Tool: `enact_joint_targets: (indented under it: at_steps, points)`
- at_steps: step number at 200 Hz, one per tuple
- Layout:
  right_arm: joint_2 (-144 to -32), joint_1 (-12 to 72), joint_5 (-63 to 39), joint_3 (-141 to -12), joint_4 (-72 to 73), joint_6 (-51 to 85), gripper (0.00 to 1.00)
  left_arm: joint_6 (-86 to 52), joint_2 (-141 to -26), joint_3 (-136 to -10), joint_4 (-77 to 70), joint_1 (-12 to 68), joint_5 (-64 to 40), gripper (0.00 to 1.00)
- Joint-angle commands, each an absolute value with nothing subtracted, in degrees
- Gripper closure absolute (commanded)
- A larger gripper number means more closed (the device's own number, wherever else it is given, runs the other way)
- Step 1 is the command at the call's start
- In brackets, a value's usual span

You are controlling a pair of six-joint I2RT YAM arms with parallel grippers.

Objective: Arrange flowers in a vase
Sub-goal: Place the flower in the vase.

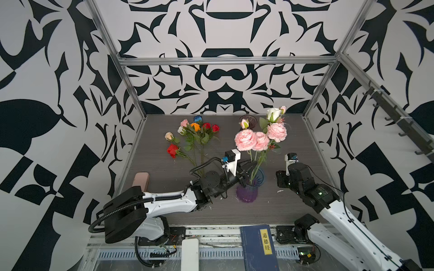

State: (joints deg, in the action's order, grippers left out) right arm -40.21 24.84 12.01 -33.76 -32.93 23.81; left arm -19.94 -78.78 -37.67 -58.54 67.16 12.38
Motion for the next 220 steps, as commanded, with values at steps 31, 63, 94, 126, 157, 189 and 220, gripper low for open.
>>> enact_joint_targets:
  at_steps: [31,63,94,126,157,189,220]
  points:
    - [-40.17,25.04,12.3,-34.05,-31.64,23.55,0.56,-22.79,-78.55,-35.01,-62.55,67.24,15.45,0.63]
    - [-40.21,24.98,12.31,-34.12,-31.64,23.55,0.55,-22.99,-74.81,-34.04,-57.69,67.21,18.77,0.46]
    - [-40.17,25.05,12.26,-34.04,-31.64,23.57,0.56,-21.93,-67.66,-33.79,-46.34,67.24,21.4,0.22]
    - [-40.17,25.05,12.3,-34.09,-31.64,23.56,0.56,-19.47,-58.59,-33.84,-31.61,67.15,21.98,0.08]
    - [-40.34,25.05,12.23,-34.11,-31.55,23.56,0.56,-16.56,-48.42,-34.32,-17.75,67.05,22.68,0.04]
    - [-40.44,25.05,12.14,-34.1,-31.55,23.47,0.55,-16.0,-36.61,-33.66,-4.18,66.58,29.74,0.02]
    - [-40.84,25.05,11.98,-34.19,-31.52,23.39,0.55,-25.45,-28.48,-35.77,15.44,62.72,41.61,0.08]
